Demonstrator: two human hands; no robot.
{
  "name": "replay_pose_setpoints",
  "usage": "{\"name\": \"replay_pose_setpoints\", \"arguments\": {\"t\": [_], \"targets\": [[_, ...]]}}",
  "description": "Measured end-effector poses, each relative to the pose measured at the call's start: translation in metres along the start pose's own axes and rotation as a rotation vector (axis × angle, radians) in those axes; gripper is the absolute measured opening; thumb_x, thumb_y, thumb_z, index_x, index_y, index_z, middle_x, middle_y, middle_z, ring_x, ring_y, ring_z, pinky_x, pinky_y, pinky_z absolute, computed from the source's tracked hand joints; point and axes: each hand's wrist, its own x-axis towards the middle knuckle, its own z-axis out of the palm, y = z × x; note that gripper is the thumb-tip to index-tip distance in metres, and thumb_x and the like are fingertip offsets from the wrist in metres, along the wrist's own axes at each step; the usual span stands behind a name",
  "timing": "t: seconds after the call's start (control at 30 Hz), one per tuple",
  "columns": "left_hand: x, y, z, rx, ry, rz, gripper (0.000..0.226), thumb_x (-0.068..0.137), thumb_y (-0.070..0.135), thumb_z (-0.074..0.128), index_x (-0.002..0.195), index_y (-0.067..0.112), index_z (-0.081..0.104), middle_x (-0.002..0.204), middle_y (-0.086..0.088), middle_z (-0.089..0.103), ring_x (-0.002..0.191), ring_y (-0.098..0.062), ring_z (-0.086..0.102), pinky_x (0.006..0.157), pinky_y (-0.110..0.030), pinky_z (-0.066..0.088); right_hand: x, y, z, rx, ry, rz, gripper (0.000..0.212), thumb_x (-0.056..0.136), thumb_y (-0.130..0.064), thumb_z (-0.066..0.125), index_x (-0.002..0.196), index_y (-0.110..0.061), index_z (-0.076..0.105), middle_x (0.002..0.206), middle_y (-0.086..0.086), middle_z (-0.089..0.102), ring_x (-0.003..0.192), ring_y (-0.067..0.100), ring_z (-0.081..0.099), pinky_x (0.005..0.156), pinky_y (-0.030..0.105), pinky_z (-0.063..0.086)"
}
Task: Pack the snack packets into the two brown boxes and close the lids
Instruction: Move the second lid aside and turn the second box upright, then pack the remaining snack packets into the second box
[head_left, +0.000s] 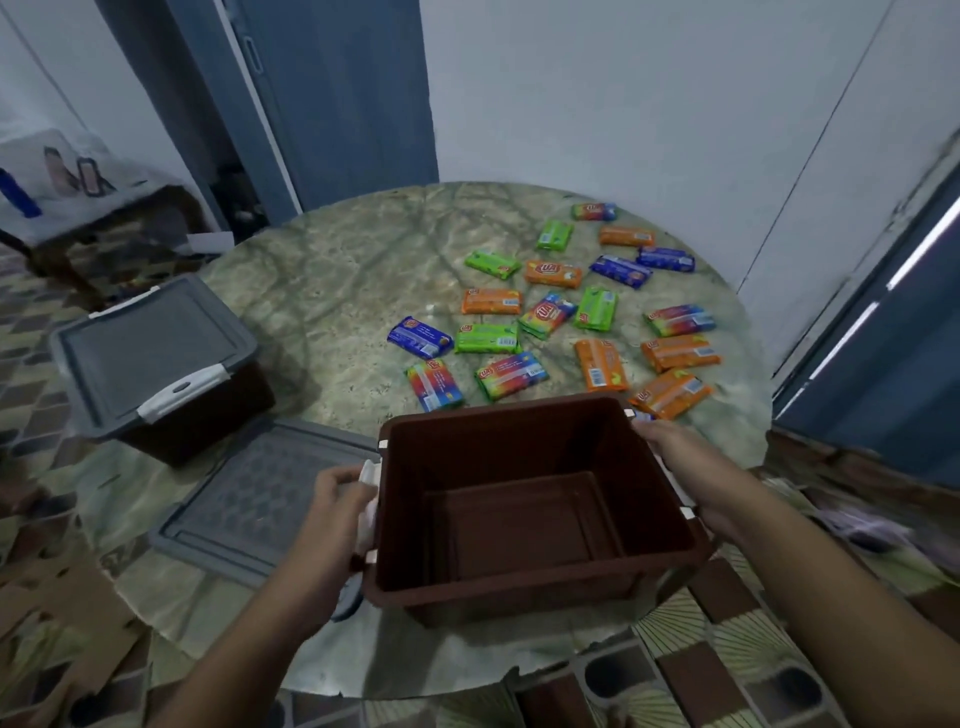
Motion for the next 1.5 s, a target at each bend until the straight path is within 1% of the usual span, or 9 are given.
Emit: {"name": "replay_pose_setpoints", "arguments": {"t": [0.2, 0.3, 0.4, 0.5, 0.67, 0.77, 1.0, 1.27, 1.5], "targets": [[0.022, -0.01, 0.007, 0.255, 0.051, 0.125, 0.031, 0.11, 0.035, 0.037, 0.092, 0.013, 0.051, 0.087, -0.003, 0.047, 0.074, -0.013, 0.045, 0.064, -0.033, 0.038, 0.007, 0.013, 0.012, -0.07, 0.113, -0.002, 0.036, 0.104, -0.031, 0.048, 0.1, -0.005, 0.072, 0.098, 0.02, 0.074, 0.081, 0.032, 0.07, 0.069, 0.036, 0.049], [0.029, -0.013, 0.003, 0.255, 0.034, 0.062, 0.025, 0.109, 0.031, 0.041, 0.108, 0.009, 0.053, 0.098, -0.008, 0.056, 0.078, -0.015, 0.052, 0.065, -0.031, 0.043, 0.008, 0.018, 0.01, -0.1, 0.139, -0.003, 0.04, 0.108, -0.04, 0.043, 0.106, -0.016, 0.075, 0.099, 0.011, 0.077, 0.092, 0.027, 0.072, 0.08, 0.038, 0.053], [0.039, -0.003, -0.002, 0.306, 0.244, 0.112, 0.03, 0.101, 0.024, 0.053, 0.128, 0.012, 0.046, 0.122, -0.014, 0.051, 0.098, -0.019, 0.051, 0.084, -0.037, 0.046, 0.015, 0.019, 0.004, -0.094, 0.154, 0.017, 0.056, 0.106, -0.061, 0.032, 0.13, -0.024, 0.066, 0.136, 0.001, 0.063, 0.125, 0.024, 0.058, 0.104, 0.043, 0.042], [0.047, 0.033, 0.004, 0.429, 0.389, 0.372, 0.045, 0.09, 0.032, 0.059, 0.13, 0.016, 0.048, 0.126, -0.011, 0.045, 0.108, -0.024, 0.047, 0.097, -0.043, 0.043, 0.027, 0.015, -0.004, -0.163, 0.27, -0.051, 0.055, 0.107, -0.056, 0.029, 0.1, -0.024, 0.074, 0.114, 0.003, 0.066, 0.112, 0.025, 0.057, 0.101, 0.044, 0.042], [0.07, 0.095, 0.068, 0.692, -0.017, 0.502, 0.011, 0.096, 0.036, 0.062, 0.1, 0.026, 0.06, 0.081, 0.003, 0.062, 0.073, -0.016, 0.06, 0.065, -0.035, 0.047, 0.065, 0.02, -0.019, -0.549, 0.342, -0.043, 0.031, 0.097, -0.05, 0.055, 0.096, -0.021, 0.063, 0.099, 0.006, 0.067, 0.092, 0.027, 0.061, 0.081, 0.039, 0.049], [0.103, 0.109, 0.117, 0.918, -0.156, 0.512, 0.01, 0.096, 0.039, 0.062, 0.096, 0.028, 0.062, 0.091, 0.005, 0.064, 0.082, -0.015, 0.063, 0.072, -0.034, 0.052, 0.105, 0.037, -0.029, -0.759, 0.24, 0.002, 0.062, 0.068, -0.074, 0.058, 0.102, -0.023, 0.058, 0.097, 0.006, 0.068, 0.088, 0.029, 0.065, 0.079, 0.042, 0.056], [0.171, 0.1, 0.198, 1.211, -0.341, 0.368, 0.023, 0.091, 0.034, 0.071, 0.102, 0.014, 0.069, 0.108, -0.006, 0.068, 0.1, -0.024, 0.063, 0.082, -0.034, 0.052, 0.12, 0.014, -0.018, -0.922, 0.167, -0.078, 0.042, 0.085, -0.017, 0.077, 0.115, -0.012, 0.047, 0.11, 0.013, 0.061, 0.092, 0.032, 0.06, 0.073, 0.036, 0.047], [0.204, 0.075, 0.232, 1.415, -0.487, 0.191, 0.04, 0.103, 0.02, 0.05, 0.139, 0.004, 0.049, 0.144, -0.019, 0.052, 0.13, -0.034, 0.051, 0.1, -0.035, 0.041, 0.158, 0.002, -0.017, -1.068, 0.081, -0.21, 0.044, 0.079, -0.038, 0.082, 0.113, -0.021, 0.062, 0.11, 0.006, 0.06, 0.104, 0.028, 0.061, 0.083, 0.036, 0.054], [0.21, 0.07, 0.231, 1.411, -0.48, 0.167, 0.046, 0.098, 0.026, 0.063, 0.136, 0.003, 0.048, 0.136, -0.018, 0.057, 0.121, -0.032, 0.057, 0.089, -0.034, 0.044, 0.162, 0.001, -0.014, -1.207, 0.041, -0.215, 0.062, 0.087, -0.033, 0.079, 0.136, -0.011, 0.047, 0.134, 0.016, 0.046, 0.123, 0.033, 0.049, 0.098, 0.04, 0.046]]}}
